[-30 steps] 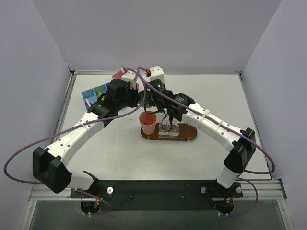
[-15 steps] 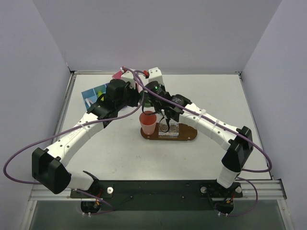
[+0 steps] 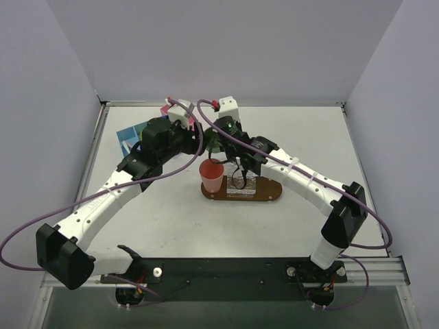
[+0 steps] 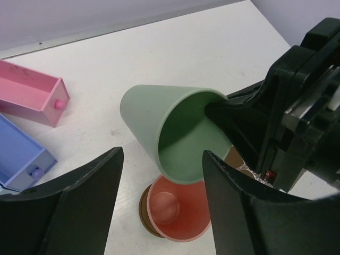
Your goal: Prepare toiletry sets of a toothbrush and toothpaste on the tray
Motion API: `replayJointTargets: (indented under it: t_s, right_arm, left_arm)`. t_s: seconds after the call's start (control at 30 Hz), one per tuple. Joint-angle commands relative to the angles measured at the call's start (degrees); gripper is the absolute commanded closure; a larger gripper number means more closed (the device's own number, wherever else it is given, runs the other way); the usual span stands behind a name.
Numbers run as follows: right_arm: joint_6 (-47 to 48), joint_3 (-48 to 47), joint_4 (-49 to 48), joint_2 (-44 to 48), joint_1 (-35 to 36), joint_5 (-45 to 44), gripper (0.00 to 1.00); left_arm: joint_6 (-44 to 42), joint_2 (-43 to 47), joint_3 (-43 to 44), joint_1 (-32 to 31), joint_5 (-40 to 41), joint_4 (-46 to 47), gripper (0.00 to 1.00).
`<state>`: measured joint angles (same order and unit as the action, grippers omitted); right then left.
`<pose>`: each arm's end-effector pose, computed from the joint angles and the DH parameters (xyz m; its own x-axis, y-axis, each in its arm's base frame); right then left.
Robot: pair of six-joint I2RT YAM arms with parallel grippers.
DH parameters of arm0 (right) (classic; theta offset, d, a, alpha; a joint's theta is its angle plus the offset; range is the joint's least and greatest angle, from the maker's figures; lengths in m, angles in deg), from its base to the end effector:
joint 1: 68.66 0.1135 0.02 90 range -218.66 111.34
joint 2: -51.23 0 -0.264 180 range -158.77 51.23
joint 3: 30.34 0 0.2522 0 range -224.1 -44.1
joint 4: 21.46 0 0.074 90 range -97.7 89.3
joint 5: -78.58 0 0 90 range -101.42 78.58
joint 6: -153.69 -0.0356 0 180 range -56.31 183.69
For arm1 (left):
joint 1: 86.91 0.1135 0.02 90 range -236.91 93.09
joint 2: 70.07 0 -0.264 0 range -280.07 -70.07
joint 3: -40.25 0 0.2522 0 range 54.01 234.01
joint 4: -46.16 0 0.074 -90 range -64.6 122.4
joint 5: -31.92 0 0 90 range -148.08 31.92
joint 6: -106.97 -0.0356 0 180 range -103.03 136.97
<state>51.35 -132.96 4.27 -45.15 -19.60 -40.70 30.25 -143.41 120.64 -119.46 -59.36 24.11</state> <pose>0.2747 0.2901 0.3682 -0.2898 -0.0496 -0.9558 -0.3018 0.9524 0.0421 0.2528 -0.1623 0.3690 -0.3401 -0.0554 -0.9388 0.4911 0.8409 -0.2275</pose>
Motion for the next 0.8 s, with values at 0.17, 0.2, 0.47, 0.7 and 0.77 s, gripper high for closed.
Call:
replayJointTargets:
  t_s: [0.17, 0.2, 0.47, 0.7, 0.77]
  right_arm:
    - [-1.4, 2.5, -4.0, 7.8, -4.4, 1.2, 1.0]
    - [-1.3, 2.9, -4.1, 9.0, -5.5, 2.1, 1.0]
    - [3.0, 4.1, 3.5, 14.9, -14.7, 12.7, 1.0]
    - [1.4, 3.8, 17.9, 20.1, -24.0, 22.7, 1.0]
    - [1.1, 5.3, 21.2, 21.1, -24.8, 22.9, 1.0]
  left_arm:
    - [0.3, 4.5, -2.7, 0.6, -0.6, 7.5, 0.25]
    - [0.3, 4.8, -2.6, 0.9, -0.7, 7.5, 0.25]
    - [2.9, 8.7, -5.1, 7.0, -3.7, 9.3, 0.24]
    - [2.5, 9.4, -6.6, 8.5, -4.8, 10.3, 0.24]
    - [1.4, 9.6, -6.8, 8.5, -4.6, 10.3, 0.24]
